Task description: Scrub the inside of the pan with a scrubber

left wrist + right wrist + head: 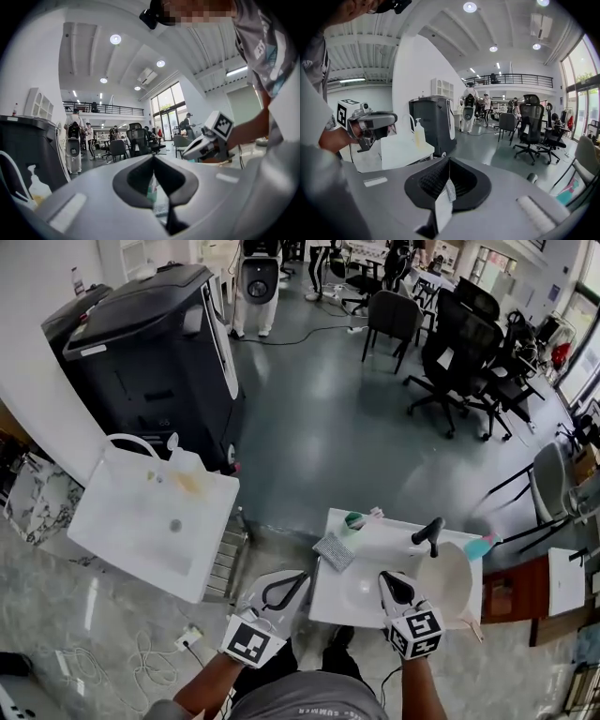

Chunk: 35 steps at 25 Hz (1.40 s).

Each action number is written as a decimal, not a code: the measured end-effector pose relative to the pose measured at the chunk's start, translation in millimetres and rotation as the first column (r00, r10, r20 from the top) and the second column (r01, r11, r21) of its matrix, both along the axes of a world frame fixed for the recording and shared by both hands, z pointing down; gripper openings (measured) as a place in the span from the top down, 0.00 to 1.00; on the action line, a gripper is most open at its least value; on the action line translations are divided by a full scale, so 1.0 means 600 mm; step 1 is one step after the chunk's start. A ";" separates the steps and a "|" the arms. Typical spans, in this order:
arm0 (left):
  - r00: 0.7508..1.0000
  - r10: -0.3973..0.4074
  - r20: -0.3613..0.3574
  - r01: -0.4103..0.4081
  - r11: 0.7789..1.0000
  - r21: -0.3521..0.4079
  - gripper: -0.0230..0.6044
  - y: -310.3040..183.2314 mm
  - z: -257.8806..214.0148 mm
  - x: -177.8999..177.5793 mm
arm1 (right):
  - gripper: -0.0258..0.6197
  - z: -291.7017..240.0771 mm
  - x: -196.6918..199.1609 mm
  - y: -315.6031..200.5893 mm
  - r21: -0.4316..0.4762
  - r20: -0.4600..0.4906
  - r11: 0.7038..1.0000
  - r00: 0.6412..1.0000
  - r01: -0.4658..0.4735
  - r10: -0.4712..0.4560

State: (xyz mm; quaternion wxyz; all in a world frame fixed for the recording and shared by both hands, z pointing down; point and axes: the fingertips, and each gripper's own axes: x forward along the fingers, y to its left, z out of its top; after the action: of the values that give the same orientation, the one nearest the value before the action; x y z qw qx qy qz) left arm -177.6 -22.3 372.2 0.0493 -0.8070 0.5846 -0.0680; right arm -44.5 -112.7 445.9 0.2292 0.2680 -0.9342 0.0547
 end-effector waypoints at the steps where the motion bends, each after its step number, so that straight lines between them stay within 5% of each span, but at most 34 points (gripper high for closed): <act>1: 1.000 -0.010 -0.001 0.010 1.000 -0.004 0.96 0.001 -0.001 -0.004 | 0.95 0.009 -0.010 -0.004 -0.013 -0.006 1.000 1.000 0.013 -0.013; 12: 0.992 -0.126 -0.009 0.125 0.990 -0.070 0.96 -0.004 0.048 -0.031 | 0.92 0.141 -0.084 -0.059 -0.128 -0.062 0.984 0.989 0.122 -0.131; 35: 0.987 -0.160 -0.002 0.157 0.970 -0.183 0.96 -0.033 0.171 -0.037 | 0.73 0.438 -0.181 -0.089 -0.286 -0.271 0.934 0.916 0.215 -0.294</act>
State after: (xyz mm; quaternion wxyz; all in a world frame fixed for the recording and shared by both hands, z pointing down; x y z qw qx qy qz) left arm -200.0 -42.2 474.5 -0.0351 -0.7592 0.6390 -0.1181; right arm -153.1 -166.1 708.8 0.4100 0.1171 -0.8991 0.0990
